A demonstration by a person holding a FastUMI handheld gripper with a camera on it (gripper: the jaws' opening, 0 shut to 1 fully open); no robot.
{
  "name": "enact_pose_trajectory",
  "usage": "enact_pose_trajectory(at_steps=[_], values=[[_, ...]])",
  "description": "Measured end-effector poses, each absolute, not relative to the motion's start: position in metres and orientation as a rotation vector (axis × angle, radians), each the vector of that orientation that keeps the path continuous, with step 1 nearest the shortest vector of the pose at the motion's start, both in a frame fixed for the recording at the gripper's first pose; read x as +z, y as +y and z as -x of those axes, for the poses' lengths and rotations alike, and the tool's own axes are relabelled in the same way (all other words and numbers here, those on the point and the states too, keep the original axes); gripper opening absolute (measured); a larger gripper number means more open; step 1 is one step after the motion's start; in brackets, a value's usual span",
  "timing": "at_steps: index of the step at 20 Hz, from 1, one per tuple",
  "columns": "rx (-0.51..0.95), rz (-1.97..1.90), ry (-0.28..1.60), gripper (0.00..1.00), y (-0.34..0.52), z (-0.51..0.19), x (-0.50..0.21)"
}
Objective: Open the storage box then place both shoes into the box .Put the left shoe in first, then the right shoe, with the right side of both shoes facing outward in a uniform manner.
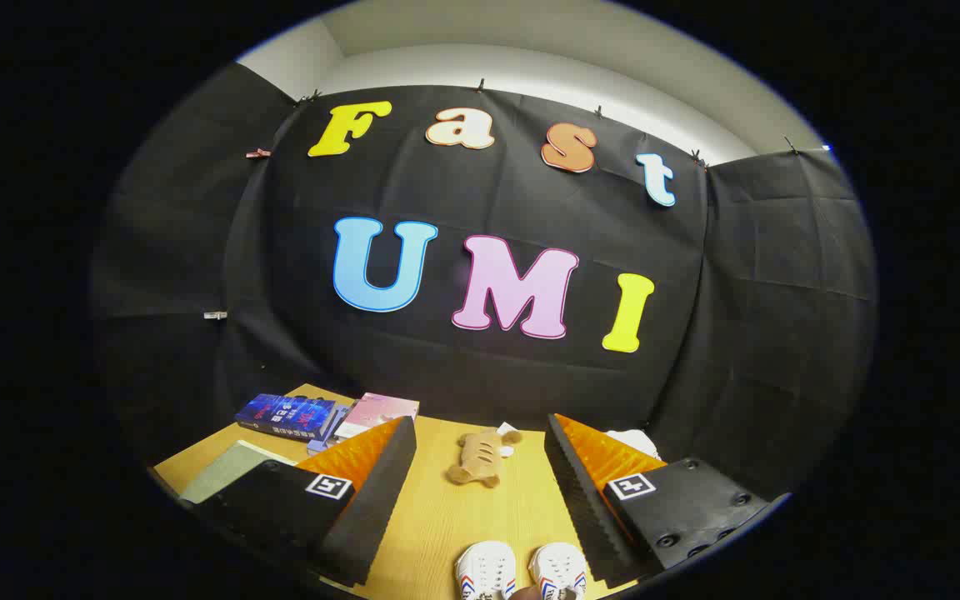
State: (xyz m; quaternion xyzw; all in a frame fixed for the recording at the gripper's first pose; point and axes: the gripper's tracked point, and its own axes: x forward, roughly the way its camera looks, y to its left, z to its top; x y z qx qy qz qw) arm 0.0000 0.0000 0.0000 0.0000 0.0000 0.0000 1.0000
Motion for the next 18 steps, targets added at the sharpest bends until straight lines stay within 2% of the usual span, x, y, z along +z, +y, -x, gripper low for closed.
enact_pose_trajectory(at_steps=[18], values=[[-0.011, 0.005, -0.01, 0.95, -0.013, 0.003, 0.005]])
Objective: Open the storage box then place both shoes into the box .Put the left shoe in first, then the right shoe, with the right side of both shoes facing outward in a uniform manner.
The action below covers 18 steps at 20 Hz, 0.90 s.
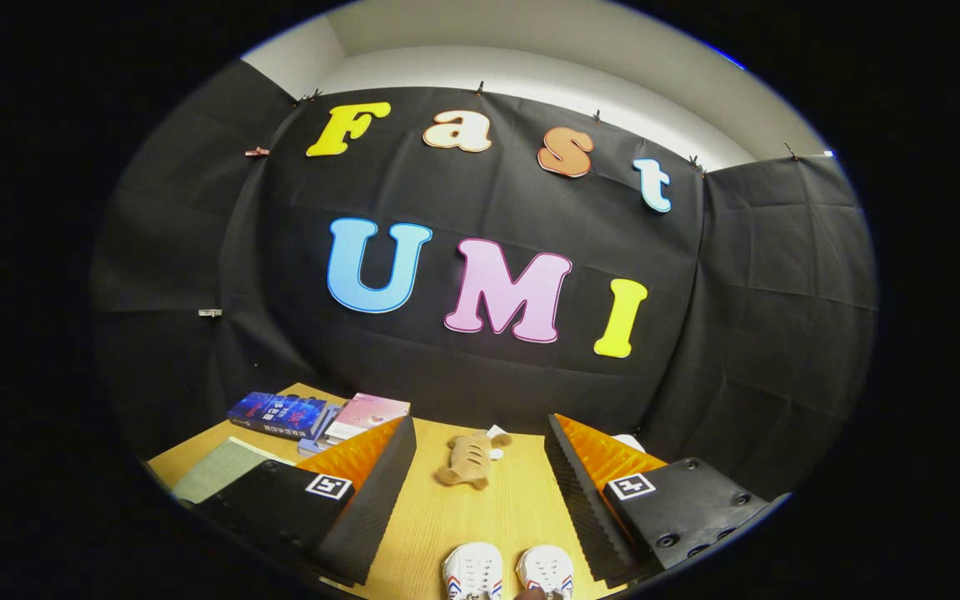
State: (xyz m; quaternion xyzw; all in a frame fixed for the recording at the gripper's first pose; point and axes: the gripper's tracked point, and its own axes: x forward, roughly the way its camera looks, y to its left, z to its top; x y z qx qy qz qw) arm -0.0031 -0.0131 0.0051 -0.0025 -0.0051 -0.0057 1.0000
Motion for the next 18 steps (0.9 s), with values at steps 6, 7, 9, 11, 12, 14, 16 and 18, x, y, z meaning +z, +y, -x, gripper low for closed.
enact_pose_trajectory(at_steps=[6, 7, 9, 11, 12, 14, 16, 18], values=[[0.115, -0.01, -0.006, 0.95, 0.005, 0.0, 0.009], [0.166, -0.023, -0.004, 0.95, 0.012, 0.001, 0.008], [0.275, -0.072, 0.011, 0.95, 0.03, 0.005, 0.007], [0.45, -0.119, 0.074, 0.95, 0.062, 0.013, -0.004], [0.533, -0.134, 0.11, 0.95, 0.075, 0.018, -0.012], [0.69, -0.175, 0.212, 0.95, 0.094, 0.029, -0.029], [0.81, -0.24, 0.321, 0.96, 0.109, 0.032, -0.054], [0.895, -0.329, 0.456, 0.96, 0.119, 0.035, -0.081]])
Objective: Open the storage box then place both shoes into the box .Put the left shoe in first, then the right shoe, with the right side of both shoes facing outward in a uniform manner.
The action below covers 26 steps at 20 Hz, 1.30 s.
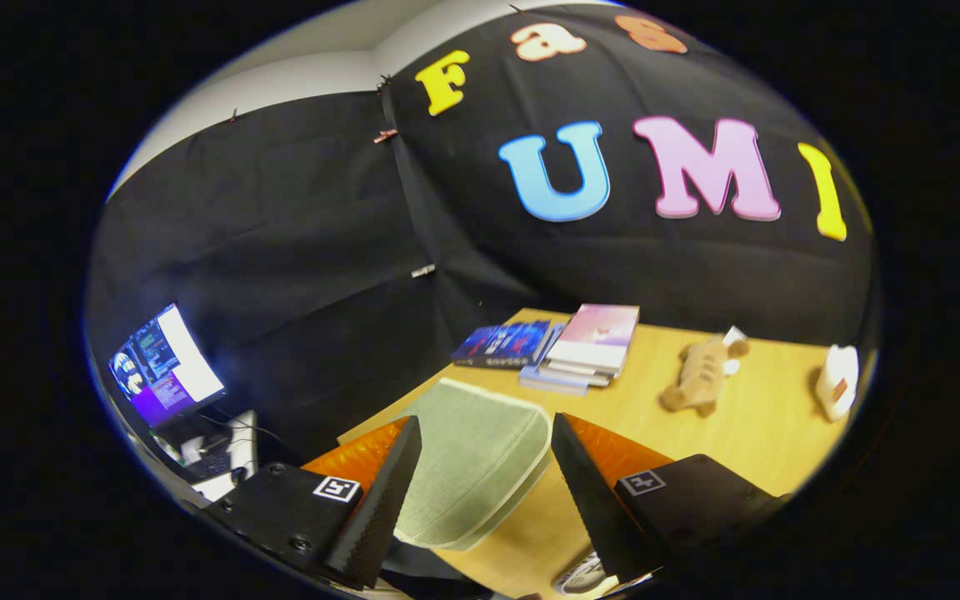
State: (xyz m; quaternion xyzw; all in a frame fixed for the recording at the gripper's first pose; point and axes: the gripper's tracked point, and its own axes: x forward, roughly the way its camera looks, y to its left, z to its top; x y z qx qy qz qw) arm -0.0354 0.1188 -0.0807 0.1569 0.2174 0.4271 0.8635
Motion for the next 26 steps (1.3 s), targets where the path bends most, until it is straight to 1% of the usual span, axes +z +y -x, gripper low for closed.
enact_pose_trajectory(at_steps=[3, 5, 8, 12, 17, 21, 22, 24, 26], values=[[1.052, -0.574, 0.656, 0.96, 0.135, 0.057, -0.101], [1.114, -0.737, 0.778, 0.97, 0.144, 0.06, -0.113], [1.185, -0.861, 0.895, 0.96, 0.156, 0.065, -0.13], [1.215, -0.947, 1.018, 0.96, 0.165, 0.065, -0.17], [1.256, -1.082, 1.128, 0.96, 0.176, 0.064, -0.194], [1.287, -1.14, 1.159, 0.95, 0.19, 0.063, -0.201], [1.279, -1.14, 1.165, 0.93, 0.19, 0.061, -0.205], [1.251, -1.124, 1.171, 0.93, 0.189, 0.057, -0.219], [1.238, -1.175, 1.166, 0.93, 0.185, 0.051, -0.217]])
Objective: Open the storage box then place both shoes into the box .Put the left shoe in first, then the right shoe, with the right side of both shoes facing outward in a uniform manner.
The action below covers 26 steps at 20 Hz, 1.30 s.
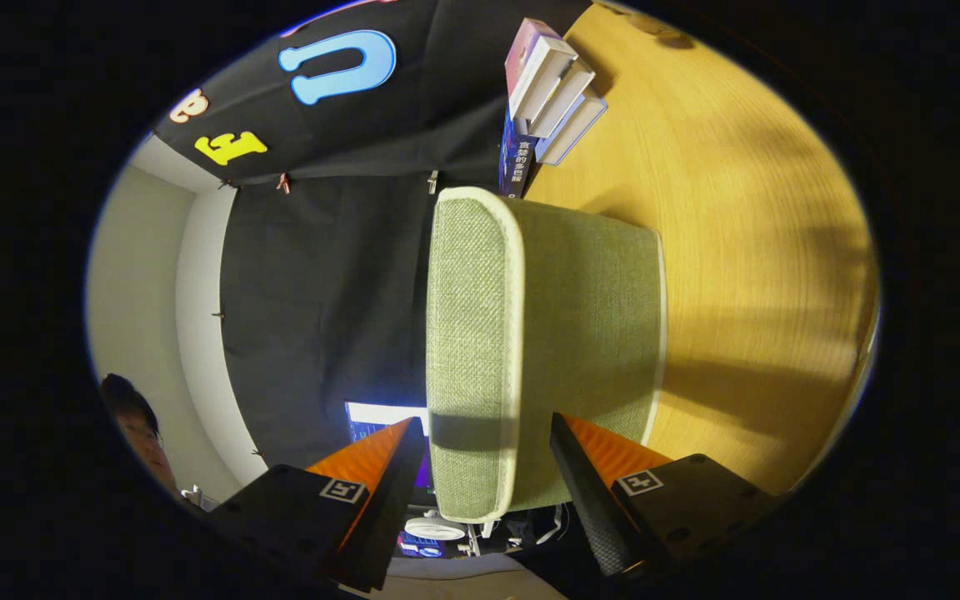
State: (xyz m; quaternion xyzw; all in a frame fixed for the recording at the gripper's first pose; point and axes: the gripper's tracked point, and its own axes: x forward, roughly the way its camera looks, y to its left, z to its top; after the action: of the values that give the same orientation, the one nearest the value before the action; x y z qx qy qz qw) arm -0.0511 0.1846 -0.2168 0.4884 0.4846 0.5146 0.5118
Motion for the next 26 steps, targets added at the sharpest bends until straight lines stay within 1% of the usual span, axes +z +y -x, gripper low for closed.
enact_pose_trajectory(at_steps=[2, 6, 9, 11, 14, 16, 17, 18, 21, 22, 23, 26], values=[[1.24, -1.213, 1.154, 0.93, 0.184, 0.052, -0.213], [1.292, -1.251, 1.162, 0.93, 0.193, 0.064, -0.201], [1.29, -1.282, 1.173, 0.93, 0.195, 0.064, -0.2], [1.269, -1.314, 1.181, 0.71, 0.185, 0.06, -0.2], [1.263, -1.336, 1.165, 0.71, 0.175, 0.062, -0.192], [1.185, -1.294, 1.145, 0.35, 0.177, 0.056, -0.204], [1.192, -1.308, 1.141, 0.17, 0.174, 0.055, -0.199], [1.193, -1.301, 1.138, 0.14, 0.176, 0.057, -0.197], [1.22, -1.28, 1.134, 0.14, 0.184, 0.069, -0.191], [1.193, -1.261, 1.118, 0.13, 0.186, 0.067, -0.188], [1.184, -1.253, 1.094, 0.05, 0.186, 0.065, -0.184], [1.19, -1.268, 1.037, 0.05, 0.185, 0.062, -0.151]])
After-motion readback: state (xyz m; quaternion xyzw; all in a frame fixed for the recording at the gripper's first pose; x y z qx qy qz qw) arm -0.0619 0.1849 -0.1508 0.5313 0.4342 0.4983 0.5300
